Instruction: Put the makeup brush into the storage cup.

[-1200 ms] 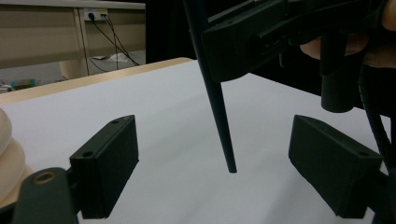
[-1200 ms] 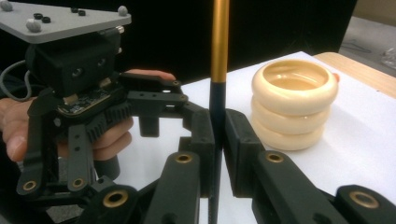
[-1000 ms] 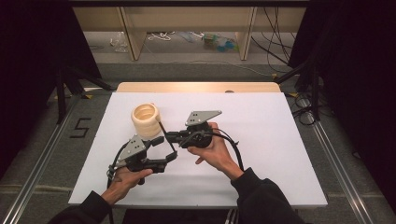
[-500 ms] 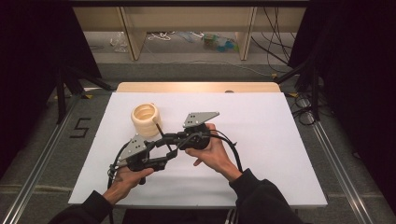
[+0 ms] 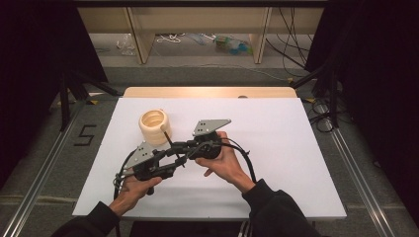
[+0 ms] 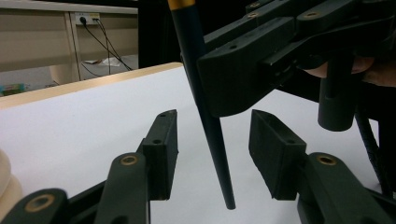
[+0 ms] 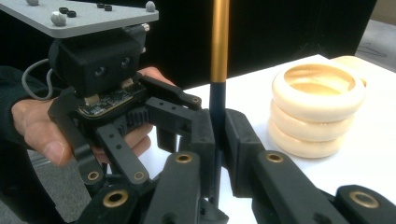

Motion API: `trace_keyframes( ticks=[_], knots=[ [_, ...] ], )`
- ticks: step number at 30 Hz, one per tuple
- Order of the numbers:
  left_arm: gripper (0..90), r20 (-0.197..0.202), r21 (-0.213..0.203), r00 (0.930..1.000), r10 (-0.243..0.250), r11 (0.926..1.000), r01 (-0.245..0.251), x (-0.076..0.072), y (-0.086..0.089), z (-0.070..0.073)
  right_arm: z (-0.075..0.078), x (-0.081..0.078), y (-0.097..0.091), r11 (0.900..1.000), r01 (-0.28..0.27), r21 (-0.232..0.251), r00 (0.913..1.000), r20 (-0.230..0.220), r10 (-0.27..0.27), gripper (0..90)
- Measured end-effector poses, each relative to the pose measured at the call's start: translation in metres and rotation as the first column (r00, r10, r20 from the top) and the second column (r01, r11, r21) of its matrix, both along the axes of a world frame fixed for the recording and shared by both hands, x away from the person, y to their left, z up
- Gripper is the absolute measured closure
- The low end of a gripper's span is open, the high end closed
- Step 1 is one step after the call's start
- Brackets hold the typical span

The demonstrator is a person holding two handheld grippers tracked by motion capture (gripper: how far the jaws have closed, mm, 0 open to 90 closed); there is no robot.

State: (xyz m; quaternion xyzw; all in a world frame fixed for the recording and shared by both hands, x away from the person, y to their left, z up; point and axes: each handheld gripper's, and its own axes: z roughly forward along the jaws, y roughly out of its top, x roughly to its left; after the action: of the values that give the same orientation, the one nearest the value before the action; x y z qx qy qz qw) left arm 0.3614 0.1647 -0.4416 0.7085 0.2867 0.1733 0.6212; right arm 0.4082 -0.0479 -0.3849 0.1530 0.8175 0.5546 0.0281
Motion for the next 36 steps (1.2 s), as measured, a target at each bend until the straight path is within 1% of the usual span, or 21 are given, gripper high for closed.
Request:
trace_keyframes(
  ticks=[3, 7, 11, 17, 19, 27, 29, 34, 36],
  knots=[
    [54.8, -0.008, -0.012, 1.0000, -0.004, 0.9999, 0.004, -0.0002, -0.0001, 0.0001, 0.0000, 0.0001, -0.0002, 1.0000, -0.001, 0.001, 1.0000, 0.004, 0.001, 83.3],
    [57.6, -0.009, -0.011, 0.9999, -0.008, 0.9999, 0.007, -0.0003, -0.0001, -0.0002, -0.0001, -0.0002, -0.0001, 1.0000, 0.001, 0.002, 1.0000, -0.003, -0.001, 83.3],
    [60.1, -0.004, -0.006, 1.0000, -0.006, 1.0000, 0.006, -0.0001, 0.0002, -0.0001, -0.0002, 0.0000, -0.0001, 1.0000, -0.001, -0.001, 1.0000, 0.005, 0.001, 83.3],
    [63.1, -0.012, -0.015, 0.9998, -0.015, 0.9998, 0.014, -0.0005, 0.0003, 0.0001, -0.0002, -0.0004, 0.0002, 1.0000, -0.003, 0.000, 1.0000, 0.007, 0.003, 83.3],
    [64.6, -0.007, -0.013, 0.9999, -0.016, 0.9998, 0.015, -0.0002, 0.0007, 0.0003, 0.0001, -0.0004, 0.0003, 1.0000, -0.003, 0.002, 0.9999, 0.012, 0.003, 83.3],
    [66.7, -0.010, -0.014, 0.9998, -0.017, 0.9998, 0.017, -0.0001, 0.0008, 0.0004, 0.0003, -0.0009, 0.0001, 1.0000, -0.003, -0.003, 1.0000, 0.005, 0.003, 83.3],
    [67.8, -0.012, -0.015, 0.9998, -0.018, 0.9997, 0.018, -0.0003, 0.0009, 0.0004, -0.0001, -0.0002, 0.0001, 1.0000, -0.003, 0.001, 0.9999, 0.015, 0.003, 83.3],
    [71.2, -0.007, -0.017, 0.9997, -0.024, 0.9996, 0.023, 0.0004, 0.0015, 0.0007, 0.0004, -0.0011, 0.0002, 1.0000, -0.004, 0.001, 1.0000, 0.008, 0.004, 83.3],
    [72.0, -0.019, -0.030, 0.9995, -0.023, 0.9993, 0.023, -0.0004, 0.0010, 0.0008, 0.0006, -0.0014, 0.0002, 1.0000, -0.004, -0.001, 0.9999, 0.010, 0.004, 83.3]
  ],
)
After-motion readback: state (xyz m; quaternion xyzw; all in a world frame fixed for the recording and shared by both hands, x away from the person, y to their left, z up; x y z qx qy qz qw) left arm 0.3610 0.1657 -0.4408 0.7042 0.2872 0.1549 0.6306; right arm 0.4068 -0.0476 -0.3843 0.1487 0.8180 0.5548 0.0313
